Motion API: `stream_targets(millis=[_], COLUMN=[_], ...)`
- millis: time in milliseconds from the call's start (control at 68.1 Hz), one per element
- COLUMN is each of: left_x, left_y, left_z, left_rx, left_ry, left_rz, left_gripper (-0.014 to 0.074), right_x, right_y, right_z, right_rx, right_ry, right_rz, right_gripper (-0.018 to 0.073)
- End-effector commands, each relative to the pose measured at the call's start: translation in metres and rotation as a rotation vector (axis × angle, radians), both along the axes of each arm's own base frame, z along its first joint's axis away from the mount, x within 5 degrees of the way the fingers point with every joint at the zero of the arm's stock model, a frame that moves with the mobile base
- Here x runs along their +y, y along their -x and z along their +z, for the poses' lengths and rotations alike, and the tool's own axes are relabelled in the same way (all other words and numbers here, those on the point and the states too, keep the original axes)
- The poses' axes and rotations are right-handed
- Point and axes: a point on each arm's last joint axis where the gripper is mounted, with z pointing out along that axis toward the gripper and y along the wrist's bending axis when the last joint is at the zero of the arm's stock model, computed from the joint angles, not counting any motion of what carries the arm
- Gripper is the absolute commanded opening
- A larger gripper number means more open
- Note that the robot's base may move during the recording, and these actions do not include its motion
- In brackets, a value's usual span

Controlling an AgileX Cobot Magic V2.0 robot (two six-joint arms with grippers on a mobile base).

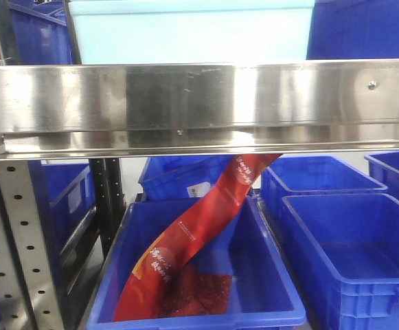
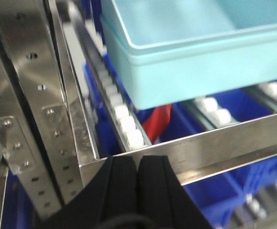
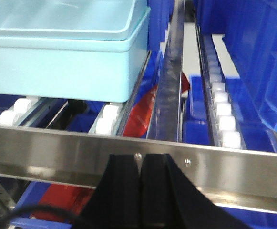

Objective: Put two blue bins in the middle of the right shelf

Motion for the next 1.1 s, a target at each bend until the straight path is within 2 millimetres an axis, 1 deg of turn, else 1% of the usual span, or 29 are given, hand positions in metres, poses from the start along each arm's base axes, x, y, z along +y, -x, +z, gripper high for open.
stream_targets(millis=[0,132,220,294,411,925,1028,1087], left_x=[0.007,0.017,0.021,0.023,0.023,0.024,0.026,0.028], left_y=[0.019,0.039,0.046,0.050,0.051,0.051,0.052,0.053], left_z=[-0.012,-0.034,-0.041,-0.043,-0.043,-0.042,-0.047,-0.054], left_rx=[-0.108,-0.164,-0.197,-0.207,-0.216,-0.222,-0.235,-0.262], left_ry=[0.062,0.083,0.081,0.079,0.084,0.085,0.091,0.098], left_rz=[-0.020,-0.024,-0.025,-0.023,-0.023,-0.019,0.007,0.031], left_gripper=[-0.0111,-0.0111,-0.0111,-0.0111,-0.0111,-0.0111,-0.0111,-0.0111], right_x=[-0.005,-0.010,-0.011,-0.011,-0.011,-0.011,-0.011,-0.011], right_y=[0.015,0.032,0.037,0.037,0.037,0.037,0.037,0.037], right_z=[-0.011,-0.028,-0.029,-0.028,-0.025,-0.025,-0.025,-0.025], right_rx=[-0.102,-0.151,-0.189,-0.210,-0.236,-0.236,-0.236,-0.236], right_ry=[0.020,0.005,-0.006,-0.013,-0.025,-0.025,-0.025,-0.025], right_rz=[0.010,0.010,0.010,0.011,0.011,0.011,0.011,0.011], right_gripper=[-0.0162,-0.0162,-0.0162,-0.0162,-0.0162,-0.0162,-0.0162,-0.0162])
